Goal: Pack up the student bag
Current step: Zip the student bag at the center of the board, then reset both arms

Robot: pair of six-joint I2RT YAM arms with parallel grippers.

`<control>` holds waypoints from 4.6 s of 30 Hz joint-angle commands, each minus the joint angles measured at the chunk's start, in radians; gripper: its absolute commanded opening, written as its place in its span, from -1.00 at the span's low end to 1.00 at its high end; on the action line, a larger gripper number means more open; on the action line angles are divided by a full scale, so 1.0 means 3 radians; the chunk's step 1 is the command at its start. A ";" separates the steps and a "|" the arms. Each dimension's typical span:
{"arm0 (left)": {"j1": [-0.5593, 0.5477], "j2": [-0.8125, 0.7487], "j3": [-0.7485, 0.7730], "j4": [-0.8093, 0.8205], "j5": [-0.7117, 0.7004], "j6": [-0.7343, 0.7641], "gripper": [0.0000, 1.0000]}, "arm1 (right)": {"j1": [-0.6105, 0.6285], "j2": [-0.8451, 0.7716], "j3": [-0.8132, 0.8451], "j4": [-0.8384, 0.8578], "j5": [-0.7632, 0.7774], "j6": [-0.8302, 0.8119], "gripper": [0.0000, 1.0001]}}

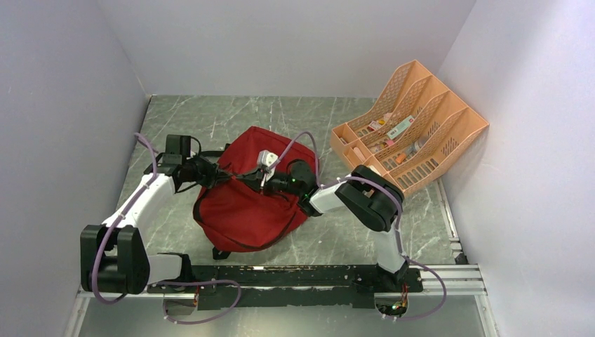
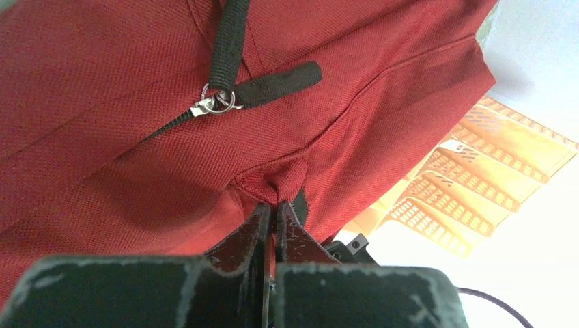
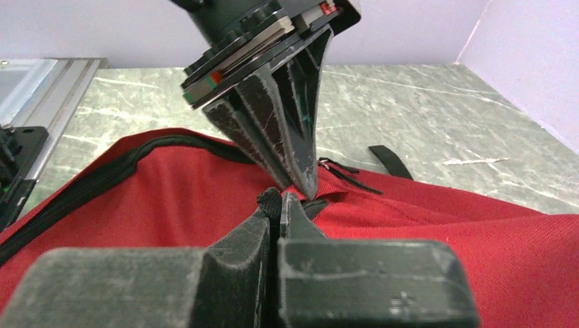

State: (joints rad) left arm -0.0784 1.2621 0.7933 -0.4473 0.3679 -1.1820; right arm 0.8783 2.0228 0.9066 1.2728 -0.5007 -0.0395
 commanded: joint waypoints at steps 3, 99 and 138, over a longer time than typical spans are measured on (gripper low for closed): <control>0.0249 0.0077 0.0173 -0.0115 -0.0173 0.0216 -0.90 | 0.0011 -0.0302 -0.0219 0.0059 -0.0155 -0.0093 -1.00; -0.0232 -0.2377 0.0352 -0.0430 -0.1608 0.2965 0.94 | -0.1774 -0.3856 0.0024 -0.5714 0.1654 0.1251 1.00; -0.0311 -0.2504 0.0197 -0.0396 -0.1884 0.2750 0.94 | -0.1776 -0.4436 -0.0147 -0.5640 0.1962 0.1108 1.00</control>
State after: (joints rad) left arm -0.1658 0.5224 0.8650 -0.5808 -0.1917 -0.3420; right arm 0.3496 0.7128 0.8749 -0.4454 0.1085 0.3088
